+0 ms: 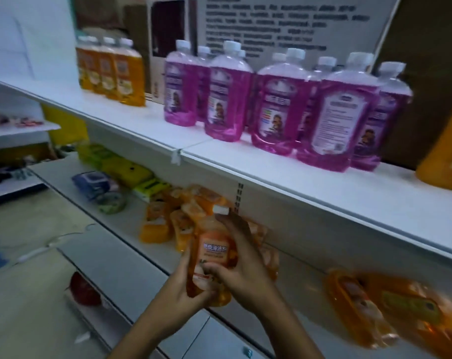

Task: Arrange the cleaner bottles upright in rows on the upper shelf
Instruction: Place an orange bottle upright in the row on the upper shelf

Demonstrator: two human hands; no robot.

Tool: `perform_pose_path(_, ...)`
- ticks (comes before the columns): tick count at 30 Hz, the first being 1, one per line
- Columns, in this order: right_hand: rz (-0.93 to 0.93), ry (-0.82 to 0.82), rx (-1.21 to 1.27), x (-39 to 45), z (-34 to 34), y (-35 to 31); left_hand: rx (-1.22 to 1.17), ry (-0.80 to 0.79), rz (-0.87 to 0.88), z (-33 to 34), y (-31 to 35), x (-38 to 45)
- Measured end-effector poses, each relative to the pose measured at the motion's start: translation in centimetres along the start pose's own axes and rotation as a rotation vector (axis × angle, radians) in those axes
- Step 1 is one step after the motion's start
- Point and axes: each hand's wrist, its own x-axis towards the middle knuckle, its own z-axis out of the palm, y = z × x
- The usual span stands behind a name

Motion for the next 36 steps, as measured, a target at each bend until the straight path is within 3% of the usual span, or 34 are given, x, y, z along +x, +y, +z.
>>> perform_pose_path(10, -0.205, -0.215, -0.098, 8.0, 9.8, -5.2, -0.006, 0.173, 0.004, -12.5, 0.6, -1.2)
perform_pose_path(16, -0.322, -0.211, -0.147, 13.6, 15.8, -10.2, 0.067, 0.215, 0.074, -22.2, 3.4, -0.9)
perform_pose_path(24, -0.467, -0.069, -0.163, 19.9, 19.2, -16.4, 0.139, 0.133, 0.279, -31.0, 8.7, 2.5)
perform_pose_path(36, -0.556, 0.16, -0.183, 28.6, 17.1, -19.1, 0.252, -0.088, 0.469, -35.9, 14.7, 13.4)
